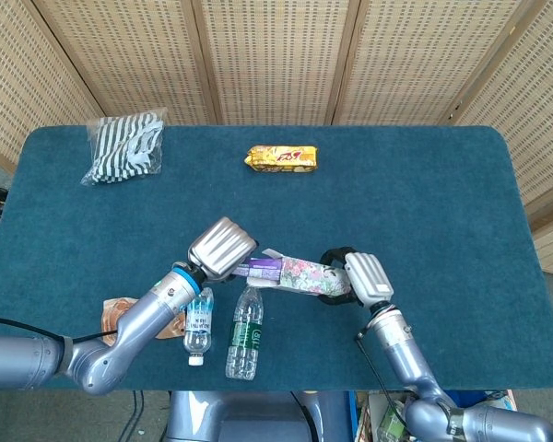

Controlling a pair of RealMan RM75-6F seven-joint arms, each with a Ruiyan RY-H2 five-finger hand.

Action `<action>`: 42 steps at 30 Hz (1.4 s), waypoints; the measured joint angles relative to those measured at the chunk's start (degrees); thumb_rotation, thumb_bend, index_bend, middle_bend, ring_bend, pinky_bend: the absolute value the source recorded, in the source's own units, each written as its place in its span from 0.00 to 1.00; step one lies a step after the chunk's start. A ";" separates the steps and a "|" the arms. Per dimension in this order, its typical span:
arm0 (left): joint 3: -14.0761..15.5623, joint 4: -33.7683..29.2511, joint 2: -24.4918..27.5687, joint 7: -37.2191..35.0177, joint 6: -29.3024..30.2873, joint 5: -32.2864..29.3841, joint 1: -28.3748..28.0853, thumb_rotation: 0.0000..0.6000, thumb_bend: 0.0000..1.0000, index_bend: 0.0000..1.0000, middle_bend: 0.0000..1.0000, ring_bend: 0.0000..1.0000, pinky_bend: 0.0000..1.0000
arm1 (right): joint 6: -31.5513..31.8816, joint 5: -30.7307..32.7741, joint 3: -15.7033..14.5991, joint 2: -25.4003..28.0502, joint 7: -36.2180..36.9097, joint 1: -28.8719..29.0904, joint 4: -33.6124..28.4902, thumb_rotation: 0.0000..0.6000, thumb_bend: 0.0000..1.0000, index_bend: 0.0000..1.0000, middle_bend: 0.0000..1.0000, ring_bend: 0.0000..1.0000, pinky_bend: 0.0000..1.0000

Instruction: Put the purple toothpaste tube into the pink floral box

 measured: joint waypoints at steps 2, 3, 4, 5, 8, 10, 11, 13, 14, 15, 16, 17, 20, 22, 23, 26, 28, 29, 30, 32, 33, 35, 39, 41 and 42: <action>0.01 0.14 -0.78 0.57 0.85 0.11 -0.07 1.00 0.29 0.80 0.69 0.61 0.59 | 0.03 0.04 0.00 -0.04 -0.02 0.04 -0.19 1.00 0.16 0.59 0.52 0.34 0.44; -0.02 0.16 -1.06 0.71 1.10 0.07 -0.11 1.00 0.29 0.80 0.69 0.61 0.59 | 0.05 0.05 -0.02 -0.03 -0.01 0.05 -0.30 1.00 0.16 0.59 0.52 0.34 0.44; -0.09 0.14 -1.25 0.82 1.27 -0.12 -0.17 1.00 0.29 0.80 0.69 0.61 0.59 | 0.09 0.04 -0.03 0.00 -0.04 0.06 -0.35 1.00 0.16 0.59 0.52 0.34 0.44; -0.16 0.08 -1.29 0.89 1.34 -0.32 -0.24 1.00 0.29 0.80 0.69 0.61 0.59 | 0.15 0.03 -0.05 0.03 -0.06 0.06 -0.37 1.00 0.16 0.59 0.52 0.34 0.44; -0.18 -0.23 -0.93 1.38 1.27 -0.88 -0.50 1.00 0.29 0.80 0.69 0.61 0.59 | 0.26 0.17 -0.06 0.10 -0.07 0.01 -0.33 1.00 0.16 0.59 0.52 0.34 0.44; -0.10 -0.61 -0.25 2.03 1.17 -1.44 -0.78 1.00 0.29 0.80 0.69 0.61 0.59 | 0.22 0.34 -0.08 0.12 0.00 -0.01 -0.13 1.00 0.16 0.59 0.52 0.34 0.44; -0.08 -0.83 0.09 2.24 1.12 -1.78 -0.89 1.00 0.29 0.80 0.69 0.61 0.59 | 0.17 0.43 -0.11 0.10 0.05 -0.01 -0.05 1.00 0.16 0.59 0.52 0.34 0.44; -0.11 -1.42 0.84 2.63 1.02 -2.80 -1.23 1.00 0.29 0.80 0.69 0.61 0.59 | 0.05 0.59 -0.19 -0.12 0.29 -0.01 0.06 1.00 0.16 0.59 0.52 0.34 0.44; -0.13 -1.66 1.01 2.81 1.00 -3.21 -1.41 1.00 0.29 0.80 0.69 0.61 0.59 | 0.02 0.58 -0.27 -0.23 0.32 0.00 0.11 1.00 0.16 0.59 0.52 0.34 0.44; -0.16 -1.86 1.08 3.00 1.00 -3.51 -1.61 1.00 0.29 0.80 0.69 0.61 0.59 | 0.00 0.51 -0.40 -0.37 0.31 0.02 0.14 1.00 0.16 0.59 0.52 0.34 0.44; -0.20 -1.98 1.03 3.18 1.12 -3.70 -1.79 1.00 0.29 0.80 0.69 0.61 0.59 | -0.02 0.44 -0.50 -0.50 0.30 0.05 0.14 1.00 0.16 0.59 0.52 0.34 0.44; -0.23 -1.97 0.88 3.26 1.33 -3.69 -1.83 1.00 0.29 0.80 0.69 0.61 0.59 | -0.02 0.39 -0.57 -0.63 0.28 0.07 0.13 1.00 0.16 0.59 0.52 0.34 0.44; -0.43 -1.85 -0.15 3.54 2.55 -3.24 -1.91 1.00 0.29 0.80 0.68 0.61 0.59 | 0.07 0.29 -0.56 -0.88 0.37 0.12 -0.01 1.00 0.16 0.59 0.52 0.34 0.44; -0.57 -1.60 -0.93 3.76 3.43 -2.27 -1.90 1.00 0.29 0.80 0.66 0.59 0.57 | 0.12 0.34 -0.38 -0.87 0.75 0.10 -0.27 1.00 0.15 0.59 0.52 0.34 0.44; -0.61 -1.39 -1.40 3.86 3.97 -1.58 -1.85 1.00 0.29 0.80 0.65 0.58 0.57 | 0.13 0.38 -0.26 -0.82 1.02 0.08 -0.43 1.00 0.15 0.59 0.52 0.34 0.44; -0.70 -0.34 -3.26 4.26 6.07 1.44 -1.56 1.00 0.29 0.80 0.63 0.55 0.55 | 0.10 0.56 0.20 -0.53 2.07 0.00 -0.95 1.00 0.16 0.59 0.52 0.34 0.44; -0.83 0.70 -4.88 4.58 7.64 3.66 -1.29 1.00 0.29 0.80 0.60 0.53 0.53 | 0.10 0.62 0.53 -0.30 2.97 -0.10 -1.30 1.00 0.16 0.59 0.52 0.34 0.44; -0.91 1.16 -5.51 4.84 8.28 4.51 -1.21 1.00 0.29 0.80 0.58 0.50 0.52 | 0.09 0.64 0.68 -0.19 3.43 -0.15 -1.48 1.00 0.16 0.59 0.52 0.34 0.44; -0.99 1.61 -6.04 5.16 8.81 5.25 -1.15 1.00 0.29 0.79 0.56 0.49 0.50 | 0.08 0.65 0.89 -0.03 4.08 -0.21 -1.76 1.00 0.16 0.59 0.52 0.34 0.44; -1.20 2.42 -7.03 6.03 9.64 6.48 -1.07 1.00 0.29 0.76 0.47 0.42 0.45 | 0.10 0.67 1.28 0.20 5.00 -0.31 -2.18 1.00 0.16 0.59 0.52 0.34 0.44; -1.30 2.55 -7.29 6.32 9.86 6.82 -1.07 1.00 0.29 0.74 0.44 0.39 0.43 | 0.11 0.67 1.57 0.38 5.55 -0.36 -2.45 1.00 0.16 0.59 0.52 0.34 0.44; -1.55 2.70 -7.88 6.86 10.37 7.59 -1.11 1.00 0.29 0.66 0.36 0.30 0.37 | 0.15 0.71 1.94 0.72 6.32 -0.46 -2.83 1.00 0.16 0.59 0.52 0.34 0.44; -1.93 2.78 -8.90 8.76 11.53 8.82 -1.11 1.00 0.29 0.41 0.14 0.10 0.21 | 0.21 0.77 2.35 1.48 7.58 -0.74 -3.42 1.00 0.16 0.59 0.52 0.34 0.44; -2.10 2.52 -9.26 9.31 11.93 9.28 -0.97 1.00 0.29 0.28 0.03 0.02 0.12 | 0.27 0.78 2.43 1.67 7.99 -0.87 -3.52 1.00 0.16 0.59 0.52 0.34 0.44; -2.16 2.42 -9.24 9.45 11.95 9.29 -0.91 1.00 0.29 0.25 0.01 0.01 0.09 | 0.31 0.83 2.50 1.77 8.31 -0.95 -3.56 1.00 0.16 0.59 0.52 0.34 0.44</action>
